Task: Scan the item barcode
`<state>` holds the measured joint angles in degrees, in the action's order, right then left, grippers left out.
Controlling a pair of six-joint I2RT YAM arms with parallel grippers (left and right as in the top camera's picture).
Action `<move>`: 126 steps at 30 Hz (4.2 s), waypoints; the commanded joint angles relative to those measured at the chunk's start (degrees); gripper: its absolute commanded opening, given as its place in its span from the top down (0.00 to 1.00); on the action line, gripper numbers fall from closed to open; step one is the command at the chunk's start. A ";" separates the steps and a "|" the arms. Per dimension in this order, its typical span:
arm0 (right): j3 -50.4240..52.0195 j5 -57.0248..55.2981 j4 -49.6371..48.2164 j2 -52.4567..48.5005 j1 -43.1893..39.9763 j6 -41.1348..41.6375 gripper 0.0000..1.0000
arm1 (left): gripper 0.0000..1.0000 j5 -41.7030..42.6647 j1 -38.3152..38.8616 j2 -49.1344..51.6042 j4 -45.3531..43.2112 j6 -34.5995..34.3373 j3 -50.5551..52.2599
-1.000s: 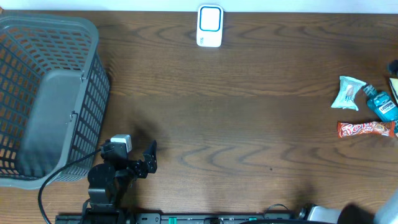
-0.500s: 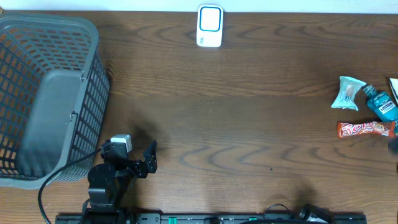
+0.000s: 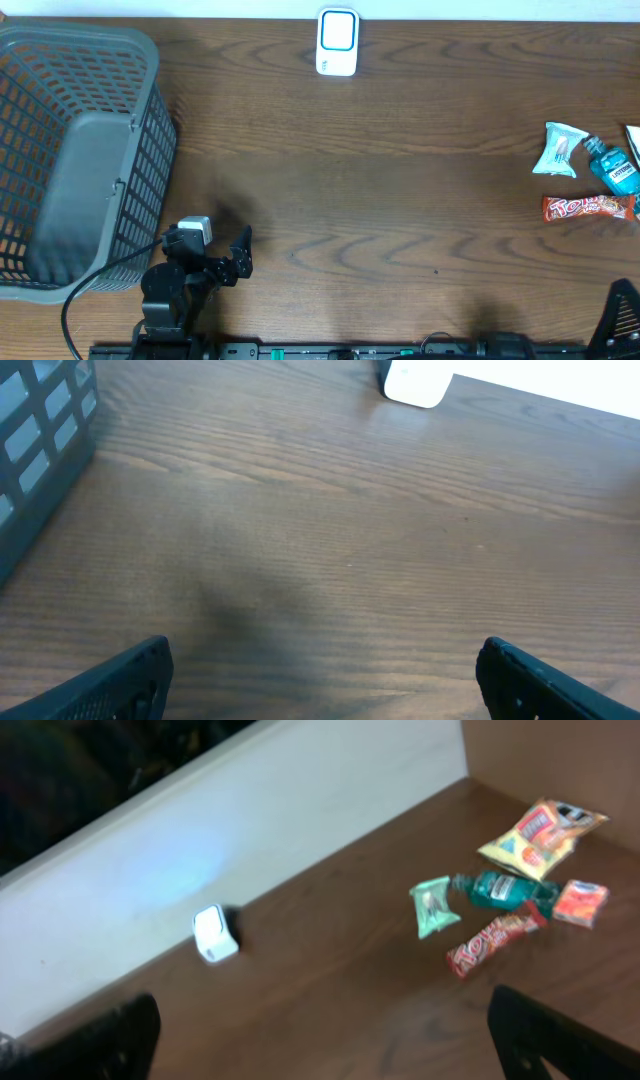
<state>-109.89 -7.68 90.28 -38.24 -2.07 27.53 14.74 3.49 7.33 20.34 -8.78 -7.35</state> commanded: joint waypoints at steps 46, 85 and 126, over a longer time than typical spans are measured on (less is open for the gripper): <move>109.59 4.02 -86.86 37.97 -2.89 -12.72 0.01 | 0.03 0.26 0.20 -0.24 0.66 -0.07 0.39; 109.59 8.24 -86.01 37.92 -2.86 -23.34 0.01 | 0.04 -1.53 0.20 -1.62 1.36 0.59 0.39; 109.59 8.24 -86.01 37.92 -2.86 -23.34 0.01 | 0.04 -9.40 0.17 -7.26 -16.63 11.72 7.15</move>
<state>-0.56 0.27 4.21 -0.69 -4.71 5.13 6.26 3.49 0.58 2.90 4.32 -1.96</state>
